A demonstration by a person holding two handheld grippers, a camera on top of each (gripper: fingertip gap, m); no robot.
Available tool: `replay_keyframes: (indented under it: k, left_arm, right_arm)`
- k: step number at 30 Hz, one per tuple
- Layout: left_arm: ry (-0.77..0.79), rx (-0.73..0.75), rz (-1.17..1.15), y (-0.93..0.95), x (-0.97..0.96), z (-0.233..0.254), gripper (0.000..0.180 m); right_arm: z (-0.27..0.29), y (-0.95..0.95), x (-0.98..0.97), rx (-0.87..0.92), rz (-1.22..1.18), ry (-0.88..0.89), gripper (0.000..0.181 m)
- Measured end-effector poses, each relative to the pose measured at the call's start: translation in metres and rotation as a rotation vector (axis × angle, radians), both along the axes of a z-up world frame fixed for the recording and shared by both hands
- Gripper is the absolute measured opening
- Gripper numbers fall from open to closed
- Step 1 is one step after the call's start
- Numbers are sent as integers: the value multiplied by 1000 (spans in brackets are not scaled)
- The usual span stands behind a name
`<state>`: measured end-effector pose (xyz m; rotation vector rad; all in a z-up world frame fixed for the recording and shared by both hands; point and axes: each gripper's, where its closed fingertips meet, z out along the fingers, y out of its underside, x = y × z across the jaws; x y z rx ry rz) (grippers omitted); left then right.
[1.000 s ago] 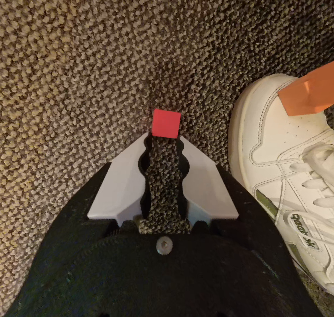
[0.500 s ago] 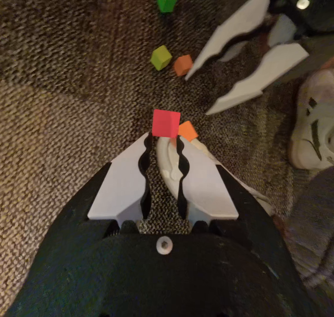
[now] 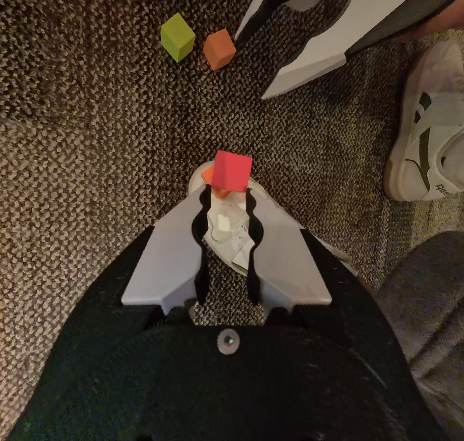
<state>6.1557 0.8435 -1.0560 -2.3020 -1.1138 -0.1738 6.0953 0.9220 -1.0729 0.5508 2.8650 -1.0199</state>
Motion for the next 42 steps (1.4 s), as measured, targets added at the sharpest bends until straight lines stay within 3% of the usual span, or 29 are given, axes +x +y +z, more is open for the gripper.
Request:
replay_keyframes:
  k: [16, 22, 23, 27, 30, 33, 42]
  left_arm:
    - [97, 5, 20, -13, -9, 9, 52]
    - [122, 9, 28, -18, -10, 10, 55]
    - [122, 14, 29, -17, -9, 10, 56]
    - [183, 53, 30, -11, -9, 18, 60]
    - [204, 45, 34, -8, -7, 17, 66]
    - [192, 26, 53, -11, -4, 8, 70]
    - [189, 10, 96, -24, -5, -2, 74]
  right_arm:
    - [-42, 31, -33, 125, -153, 23, 53]
    - [-76, 40, -44, 234, -200, 21, 43]
    - [-76, 38, -43, 237, -208, 2, 27]
    - [-21, 3, -35, 66, -166, -23, 27]
    - [43, -36, -16, -70, -8, -44, 26]
    - [81, -61, 7, -97, 163, -78, 27]
    - [60, -79, 45, 75, 344, -76, 27]
